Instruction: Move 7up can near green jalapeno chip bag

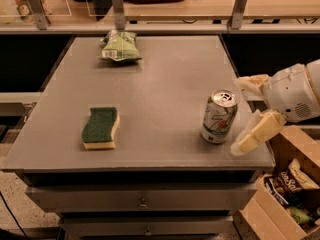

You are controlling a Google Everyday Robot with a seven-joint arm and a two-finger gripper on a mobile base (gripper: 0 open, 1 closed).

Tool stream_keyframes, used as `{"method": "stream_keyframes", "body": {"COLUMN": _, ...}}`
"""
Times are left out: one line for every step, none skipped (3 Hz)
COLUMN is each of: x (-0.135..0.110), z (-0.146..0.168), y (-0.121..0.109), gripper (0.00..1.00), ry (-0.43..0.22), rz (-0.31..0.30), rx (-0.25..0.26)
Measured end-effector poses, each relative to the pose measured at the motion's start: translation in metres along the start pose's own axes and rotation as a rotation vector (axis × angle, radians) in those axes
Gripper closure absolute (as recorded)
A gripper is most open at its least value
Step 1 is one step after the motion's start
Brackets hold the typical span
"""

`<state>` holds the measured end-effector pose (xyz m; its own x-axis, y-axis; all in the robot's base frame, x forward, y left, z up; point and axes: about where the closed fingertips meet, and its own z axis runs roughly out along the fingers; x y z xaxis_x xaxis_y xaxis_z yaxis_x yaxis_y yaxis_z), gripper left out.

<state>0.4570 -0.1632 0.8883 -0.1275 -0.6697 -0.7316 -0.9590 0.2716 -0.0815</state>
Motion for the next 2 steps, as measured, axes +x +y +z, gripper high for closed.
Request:
{"method": "stream_keyframes", "body": {"x": -0.007, "z": 0.023, "y": 0.002, "gripper": 0.18, "ry": -0.126, "rz": 0.031, "rx": -0.063}}
{"method": "stream_keyframes", "body": {"x": -0.018, "z": 0.038, "y": 0.001, "gripper": 0.4, "ry": -0.195, "rz": 0.024, "rx": -0.107}}
